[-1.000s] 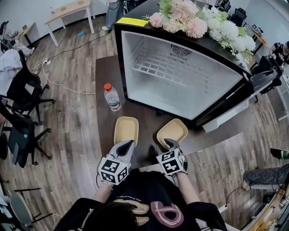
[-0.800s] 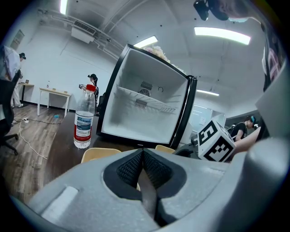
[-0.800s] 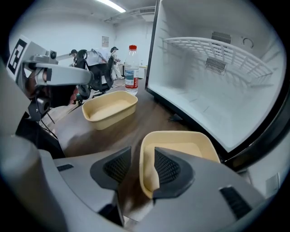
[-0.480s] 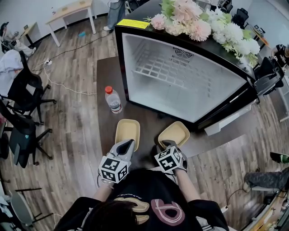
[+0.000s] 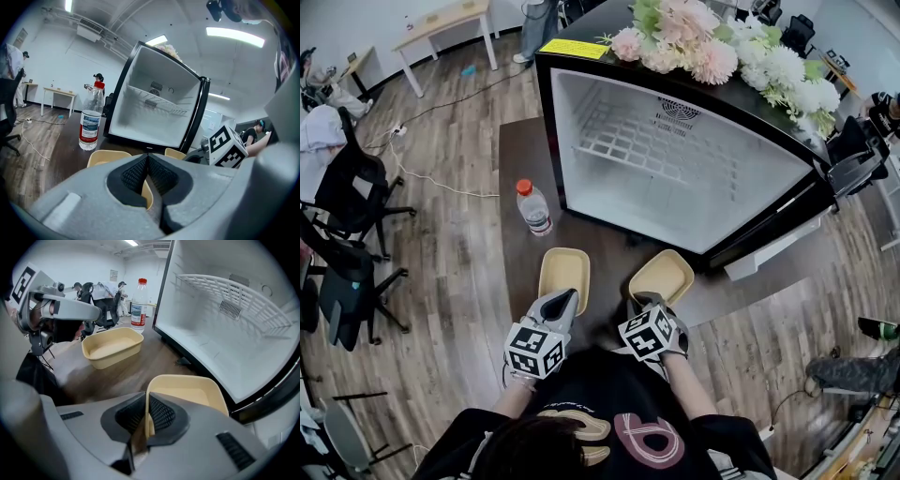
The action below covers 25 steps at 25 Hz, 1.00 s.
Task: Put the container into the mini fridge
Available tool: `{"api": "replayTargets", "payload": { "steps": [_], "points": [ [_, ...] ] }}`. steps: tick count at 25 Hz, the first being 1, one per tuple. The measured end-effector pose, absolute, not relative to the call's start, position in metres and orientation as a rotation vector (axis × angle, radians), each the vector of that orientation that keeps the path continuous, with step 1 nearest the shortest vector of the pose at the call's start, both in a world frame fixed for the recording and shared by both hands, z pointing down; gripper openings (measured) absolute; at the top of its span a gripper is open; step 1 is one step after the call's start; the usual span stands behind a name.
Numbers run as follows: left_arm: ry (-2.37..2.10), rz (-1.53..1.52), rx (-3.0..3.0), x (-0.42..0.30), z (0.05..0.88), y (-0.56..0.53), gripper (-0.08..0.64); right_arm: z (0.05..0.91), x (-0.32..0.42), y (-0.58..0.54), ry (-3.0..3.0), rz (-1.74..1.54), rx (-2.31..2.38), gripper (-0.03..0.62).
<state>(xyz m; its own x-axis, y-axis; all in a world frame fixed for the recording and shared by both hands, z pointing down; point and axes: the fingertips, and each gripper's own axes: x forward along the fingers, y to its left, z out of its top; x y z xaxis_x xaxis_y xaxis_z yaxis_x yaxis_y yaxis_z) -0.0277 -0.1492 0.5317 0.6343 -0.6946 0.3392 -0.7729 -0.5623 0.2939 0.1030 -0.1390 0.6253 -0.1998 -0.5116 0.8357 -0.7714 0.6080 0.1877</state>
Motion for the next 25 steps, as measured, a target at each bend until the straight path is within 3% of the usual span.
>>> {"api": "replayTargets", "payload": {
  "steps": [25],
  "points": [
    [-1.127,0.268,2.480,-0.020,0.531,-0.146,0.009,0.563,0.088,-0.136,-1.866,0.042,0.970,0.026]
  ]
}}
